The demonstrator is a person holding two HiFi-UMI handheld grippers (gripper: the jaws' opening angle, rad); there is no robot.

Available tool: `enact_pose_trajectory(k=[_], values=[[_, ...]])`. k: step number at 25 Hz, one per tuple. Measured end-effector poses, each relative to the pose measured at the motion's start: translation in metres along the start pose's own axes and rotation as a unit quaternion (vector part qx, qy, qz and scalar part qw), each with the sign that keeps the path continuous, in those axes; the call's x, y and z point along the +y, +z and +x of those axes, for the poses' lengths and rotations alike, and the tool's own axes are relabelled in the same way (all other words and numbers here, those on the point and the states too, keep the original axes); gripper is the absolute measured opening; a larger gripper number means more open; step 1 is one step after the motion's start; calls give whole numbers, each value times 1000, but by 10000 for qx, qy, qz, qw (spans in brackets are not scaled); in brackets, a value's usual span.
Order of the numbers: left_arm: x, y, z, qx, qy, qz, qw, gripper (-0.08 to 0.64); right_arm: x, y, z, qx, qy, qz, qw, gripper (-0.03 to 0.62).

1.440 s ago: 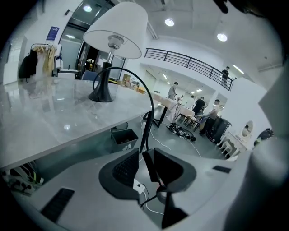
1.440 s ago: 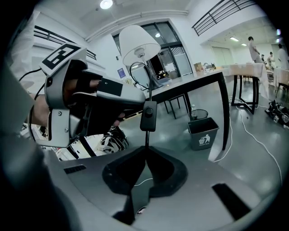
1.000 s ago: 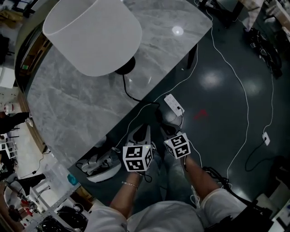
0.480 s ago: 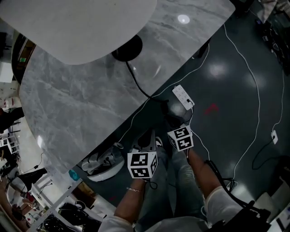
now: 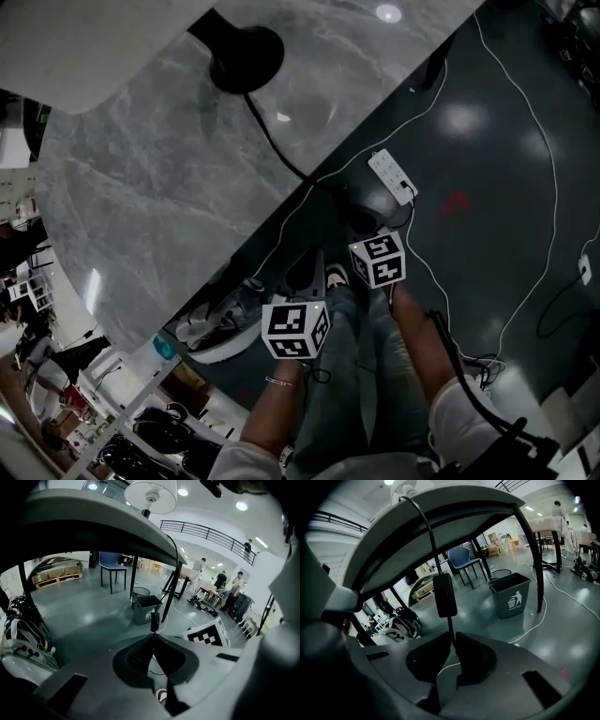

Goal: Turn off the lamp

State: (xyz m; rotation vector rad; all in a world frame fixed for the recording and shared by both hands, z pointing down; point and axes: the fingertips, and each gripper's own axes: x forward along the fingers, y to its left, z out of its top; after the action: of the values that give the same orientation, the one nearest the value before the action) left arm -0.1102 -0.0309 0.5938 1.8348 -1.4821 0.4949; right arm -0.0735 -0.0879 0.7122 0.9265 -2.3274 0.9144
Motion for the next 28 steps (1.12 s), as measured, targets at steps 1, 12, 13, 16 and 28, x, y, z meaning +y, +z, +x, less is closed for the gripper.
enact_pose_trajectory(k=[1,12,13,16,28], values=[[0,0,0,-17,9,-10,10000,8,2,3,-2,-47,42,36,10000,17],[-23,28,-18,-315,6,-17,9995,8,6,20,-63,-209,62,91,9997,35],[-24,31,-24,-336,28,-18,9994,8,10,22,-73,-228,46,138,9996,35],[-31,42,-38,-405,93,-37,9991,8,21,33,-105,-287,-26,169,9994,35],[-59,96,-107,-687,323,-88,9971,8,71,136,-220,-813,-690,320,9938,11]])
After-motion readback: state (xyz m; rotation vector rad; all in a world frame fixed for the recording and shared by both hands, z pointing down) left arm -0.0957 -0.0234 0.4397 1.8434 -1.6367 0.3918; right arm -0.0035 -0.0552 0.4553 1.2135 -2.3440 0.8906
